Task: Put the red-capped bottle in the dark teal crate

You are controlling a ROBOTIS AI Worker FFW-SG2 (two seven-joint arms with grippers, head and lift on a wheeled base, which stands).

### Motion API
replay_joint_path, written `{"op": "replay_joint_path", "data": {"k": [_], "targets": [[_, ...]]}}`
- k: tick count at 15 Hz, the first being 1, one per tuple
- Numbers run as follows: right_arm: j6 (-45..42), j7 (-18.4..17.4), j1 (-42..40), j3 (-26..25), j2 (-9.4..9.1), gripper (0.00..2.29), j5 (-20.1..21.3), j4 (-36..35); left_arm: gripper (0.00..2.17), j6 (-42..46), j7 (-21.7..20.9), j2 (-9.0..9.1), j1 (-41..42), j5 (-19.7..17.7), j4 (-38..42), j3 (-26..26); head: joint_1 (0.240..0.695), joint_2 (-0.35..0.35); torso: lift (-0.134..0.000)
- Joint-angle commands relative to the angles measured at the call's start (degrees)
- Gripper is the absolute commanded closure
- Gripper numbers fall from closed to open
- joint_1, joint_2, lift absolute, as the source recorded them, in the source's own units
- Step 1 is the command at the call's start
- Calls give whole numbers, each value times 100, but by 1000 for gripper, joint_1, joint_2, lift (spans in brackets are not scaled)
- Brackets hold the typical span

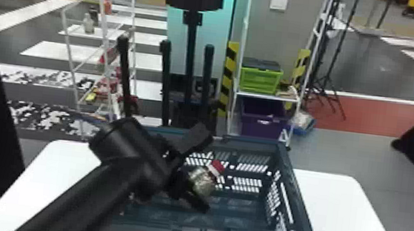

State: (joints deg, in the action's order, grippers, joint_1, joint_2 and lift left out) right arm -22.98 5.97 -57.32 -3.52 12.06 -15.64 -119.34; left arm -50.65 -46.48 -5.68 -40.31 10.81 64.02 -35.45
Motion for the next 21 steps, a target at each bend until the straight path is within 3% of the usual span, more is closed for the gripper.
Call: {"op": "replay_joint_path", "data": {"k": [1, 4, 8, 13, 15, 16, 17, 18, 21], "targets": [[-97, 0, -25, 0, -19, 151, 0, 7, 1966, 569, -81, 270, -293, 264, -935, -94, 499, 0, 0], [-114, 0, -43, 0, -19, 151, 0, -19, 1966, 920, -327, 516, -355, 862, -1533, -94, 499, 0, 0], [-149, 0, -69, 0, -46, 151, 9, -37, 1966, 1131, -327, 577, -407, 1090, -1946, -665, 499, 0, 0], [-202, 0, -87, 0, -63, 151, 18, -37, 1936, 1184, -239, 583, -407, 1178, -2077, -929, 499, 0, 0], [-272, 0, -104, 0, -63, 151, 9, -28, 1379, 1184, -72, 583, -381, 1134, -2016, -929, 499, 0, 0], [-272, 0, -104, 0, -72, 151, 9, -19, 677, 1184, 16, 583, -372, 1117, -1981, -929, 499, 0, 0], [-272, 0, -113, 0, -72, 151, 9, -19, 235, 1184, 86, 583, -363, 1108, -1963, -929, 499, 0, 0], [-272, 0, -113, 0, -72, 151, 9, -19, 80, 1149, 139, 583, -355, 1108, -1893, -929, 499, 0, 0], [-290, 0, -113, 0, -72, 151, 9, -19, 66, 867, 244, 583, -311, 1108, -1620, -876, 499, 0, 0]]}}
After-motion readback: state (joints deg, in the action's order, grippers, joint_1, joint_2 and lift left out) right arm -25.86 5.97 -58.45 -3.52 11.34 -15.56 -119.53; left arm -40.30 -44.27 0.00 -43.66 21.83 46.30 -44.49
